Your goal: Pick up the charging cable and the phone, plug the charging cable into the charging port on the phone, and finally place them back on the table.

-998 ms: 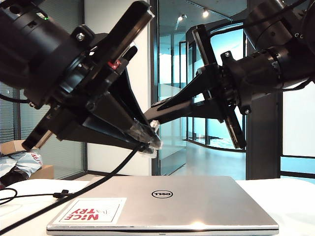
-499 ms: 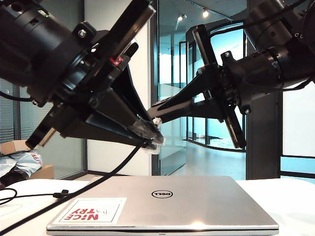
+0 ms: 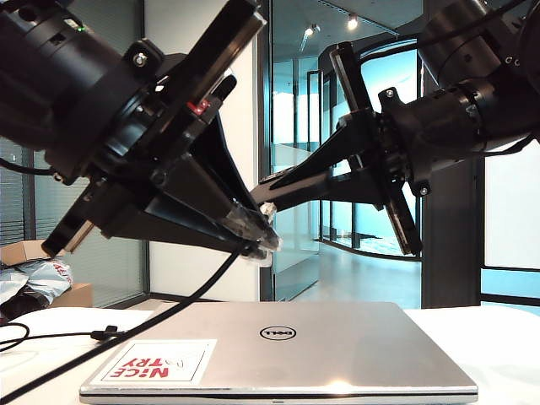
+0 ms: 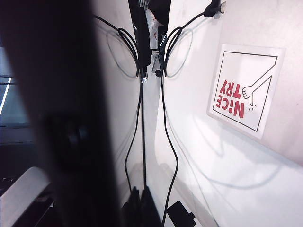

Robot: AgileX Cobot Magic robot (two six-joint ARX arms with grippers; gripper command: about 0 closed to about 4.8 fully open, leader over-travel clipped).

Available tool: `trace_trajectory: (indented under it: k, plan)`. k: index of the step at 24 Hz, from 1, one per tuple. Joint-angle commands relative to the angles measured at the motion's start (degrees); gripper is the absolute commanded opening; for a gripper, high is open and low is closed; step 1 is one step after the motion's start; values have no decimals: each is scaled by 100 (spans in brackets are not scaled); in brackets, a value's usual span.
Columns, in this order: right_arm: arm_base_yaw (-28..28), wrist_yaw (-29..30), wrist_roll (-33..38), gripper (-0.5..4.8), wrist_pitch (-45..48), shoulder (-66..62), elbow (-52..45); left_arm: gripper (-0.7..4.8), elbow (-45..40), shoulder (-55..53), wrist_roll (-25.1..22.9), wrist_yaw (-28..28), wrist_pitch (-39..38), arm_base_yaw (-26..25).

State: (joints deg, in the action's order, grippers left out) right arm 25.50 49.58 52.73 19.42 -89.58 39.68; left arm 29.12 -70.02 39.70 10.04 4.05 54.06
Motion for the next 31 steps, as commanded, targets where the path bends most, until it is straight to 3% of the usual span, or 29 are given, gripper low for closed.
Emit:
trace_trajectory:
  k: [1, 31]
  plan:
    - [7, 114, 83, -6, 221, 55, 59, -6, 7, 15, -24, 9, 72, -9]
    - [15, 308, -72, -6, 310, 52, 55, -6, 7, 15, -24, 9, 81, -11]
